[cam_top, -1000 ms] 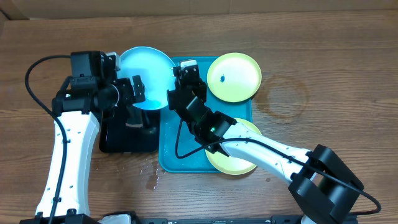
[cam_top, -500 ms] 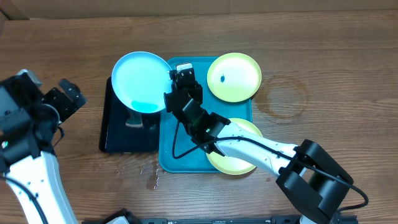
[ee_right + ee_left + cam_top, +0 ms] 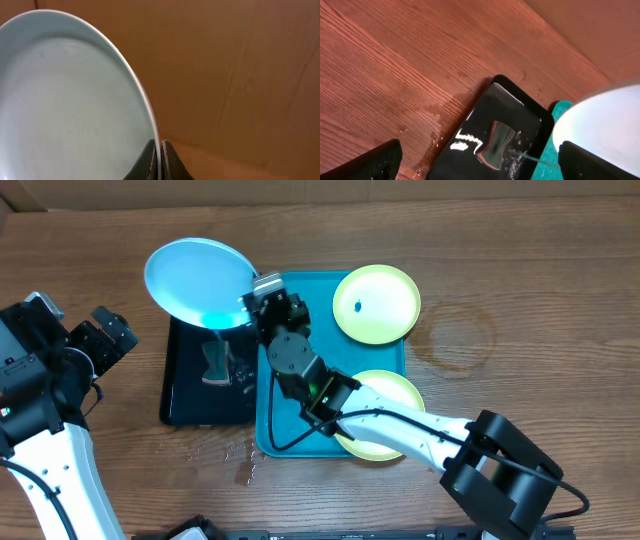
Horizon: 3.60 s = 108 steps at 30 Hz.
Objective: Clean dirty plates on tray and stack at the side
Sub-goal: 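Hold the white plate tilted over the black tray to drain it, then carry the white plate right and set it on the table beside the tray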
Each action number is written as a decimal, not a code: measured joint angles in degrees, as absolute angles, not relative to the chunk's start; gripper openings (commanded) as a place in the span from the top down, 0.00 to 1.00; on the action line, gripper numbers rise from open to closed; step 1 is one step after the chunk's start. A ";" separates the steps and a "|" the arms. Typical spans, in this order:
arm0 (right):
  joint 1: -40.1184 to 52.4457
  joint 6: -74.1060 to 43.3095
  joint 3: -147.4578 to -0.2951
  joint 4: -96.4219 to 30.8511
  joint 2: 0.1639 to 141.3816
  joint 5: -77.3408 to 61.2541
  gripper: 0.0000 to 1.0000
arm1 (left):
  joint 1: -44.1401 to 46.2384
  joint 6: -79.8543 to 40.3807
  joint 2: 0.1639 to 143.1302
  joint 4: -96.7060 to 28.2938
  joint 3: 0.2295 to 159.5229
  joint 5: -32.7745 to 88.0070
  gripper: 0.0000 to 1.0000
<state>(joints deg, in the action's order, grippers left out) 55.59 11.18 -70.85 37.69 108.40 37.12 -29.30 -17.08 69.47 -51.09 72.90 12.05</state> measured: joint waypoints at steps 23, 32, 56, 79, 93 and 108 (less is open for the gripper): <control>60.23 38.20 -71.00 52.66 108.40 43.51 0.96 | -29.30 -17.50 70.19 -51.09 72.90 12.08 0.00; 60.64 35.38 -71.00 52.73 108.40 45.63 0.96 | -29.30 -17.67 70.19 -51.09 72.90 12.08 0.00; 60.84 32.14 -71.00 52.73 108.40 46.76 0.96 | -29.30 -17.67 70.19 -51.09 72.90 12.08 0.00; 60.84 30.96 -71.00 45.91 108.40 46.74 0.96 | -29.30 -17.67 70.19 -51.09 72.90 12.08 0.00; 55.99 -16.86 -71.55 12.32 108.51 43.53 0.96 | -29.30 -17.67 70.19 -51.09 72.90 12.25 0.00; 50.72 -33.54 -71.57 -1.80 102.61 29.52 0.96 | -29.30 -17.67 70.19 -51.11 72.90 12.27 0.00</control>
